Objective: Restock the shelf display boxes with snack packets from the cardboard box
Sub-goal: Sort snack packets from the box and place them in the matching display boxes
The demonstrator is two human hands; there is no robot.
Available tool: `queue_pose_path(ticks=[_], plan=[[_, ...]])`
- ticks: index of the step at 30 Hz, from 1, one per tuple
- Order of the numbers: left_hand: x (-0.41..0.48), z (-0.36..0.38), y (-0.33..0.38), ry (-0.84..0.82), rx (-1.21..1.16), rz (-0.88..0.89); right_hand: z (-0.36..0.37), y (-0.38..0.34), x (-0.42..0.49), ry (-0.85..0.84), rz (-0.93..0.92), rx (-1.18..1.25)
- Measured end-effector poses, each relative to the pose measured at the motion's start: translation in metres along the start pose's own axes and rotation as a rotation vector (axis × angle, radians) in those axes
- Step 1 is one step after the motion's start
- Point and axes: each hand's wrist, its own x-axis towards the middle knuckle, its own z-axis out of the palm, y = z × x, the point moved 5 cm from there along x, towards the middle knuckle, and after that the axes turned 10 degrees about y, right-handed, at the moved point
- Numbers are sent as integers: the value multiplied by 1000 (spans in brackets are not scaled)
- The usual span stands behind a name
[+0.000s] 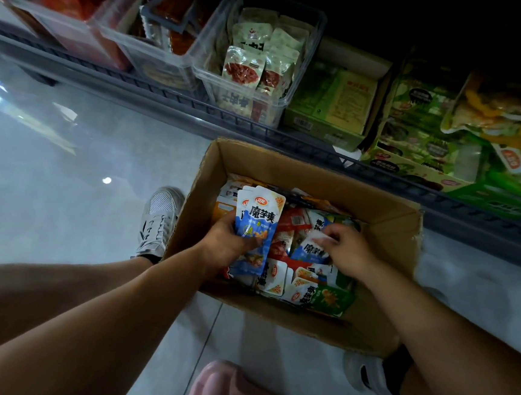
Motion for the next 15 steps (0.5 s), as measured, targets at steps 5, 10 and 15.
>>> queue_pose_path(ticks=[5, 10, 15], plan=[[-4, 2, 5, 8, 31, 61, -45, -30, -20, 6, -158, 93], [-13, 6, 11, -46, 0, 66, -71, -62, -33, 6, -236, 137], [-20, 17, 12, -100, -174, -64, -48, -75, -38, -116, -172, 289]])
